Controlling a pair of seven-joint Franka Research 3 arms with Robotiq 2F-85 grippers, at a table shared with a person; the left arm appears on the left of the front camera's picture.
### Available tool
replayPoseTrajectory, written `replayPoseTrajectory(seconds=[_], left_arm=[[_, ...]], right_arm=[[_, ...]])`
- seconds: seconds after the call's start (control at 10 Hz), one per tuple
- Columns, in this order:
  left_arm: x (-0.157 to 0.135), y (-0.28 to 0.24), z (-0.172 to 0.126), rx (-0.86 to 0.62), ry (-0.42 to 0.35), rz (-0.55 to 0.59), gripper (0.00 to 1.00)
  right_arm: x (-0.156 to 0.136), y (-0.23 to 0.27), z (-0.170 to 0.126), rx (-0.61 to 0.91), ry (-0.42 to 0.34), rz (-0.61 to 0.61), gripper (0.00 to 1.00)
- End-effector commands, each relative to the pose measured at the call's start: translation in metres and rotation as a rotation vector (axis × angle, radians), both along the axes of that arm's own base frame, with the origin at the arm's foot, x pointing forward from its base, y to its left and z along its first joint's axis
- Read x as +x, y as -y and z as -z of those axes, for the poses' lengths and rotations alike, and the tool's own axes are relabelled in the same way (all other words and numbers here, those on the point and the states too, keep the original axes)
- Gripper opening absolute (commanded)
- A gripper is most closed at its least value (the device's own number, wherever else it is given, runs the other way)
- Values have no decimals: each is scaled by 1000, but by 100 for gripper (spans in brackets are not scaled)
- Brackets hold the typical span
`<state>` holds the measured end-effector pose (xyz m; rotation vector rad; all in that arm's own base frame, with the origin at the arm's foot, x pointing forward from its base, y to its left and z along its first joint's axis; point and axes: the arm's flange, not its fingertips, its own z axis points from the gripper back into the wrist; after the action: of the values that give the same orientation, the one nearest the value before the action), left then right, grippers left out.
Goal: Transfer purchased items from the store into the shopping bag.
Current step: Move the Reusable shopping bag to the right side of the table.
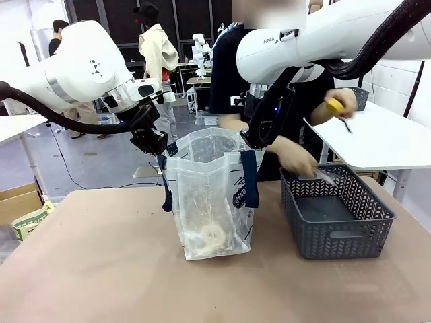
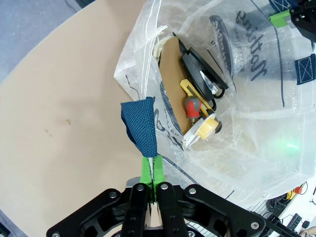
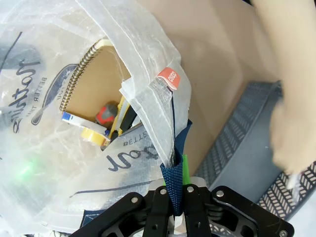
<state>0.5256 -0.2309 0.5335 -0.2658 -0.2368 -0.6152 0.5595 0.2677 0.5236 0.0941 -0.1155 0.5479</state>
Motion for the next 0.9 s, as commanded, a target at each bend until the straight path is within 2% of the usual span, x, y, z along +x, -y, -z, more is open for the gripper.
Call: replayPoseTrajectory(seconds=[0.0, 0.8], left_arm=[[-1, 1, 1, 1, -6, -11, 0], [-1, 1, 1, 1, -6, -11, 0]], right_arm=[[0, 1, 1, -1, -4, 2, 0], [0, 1, 1, -1, -4, 2, 0]])
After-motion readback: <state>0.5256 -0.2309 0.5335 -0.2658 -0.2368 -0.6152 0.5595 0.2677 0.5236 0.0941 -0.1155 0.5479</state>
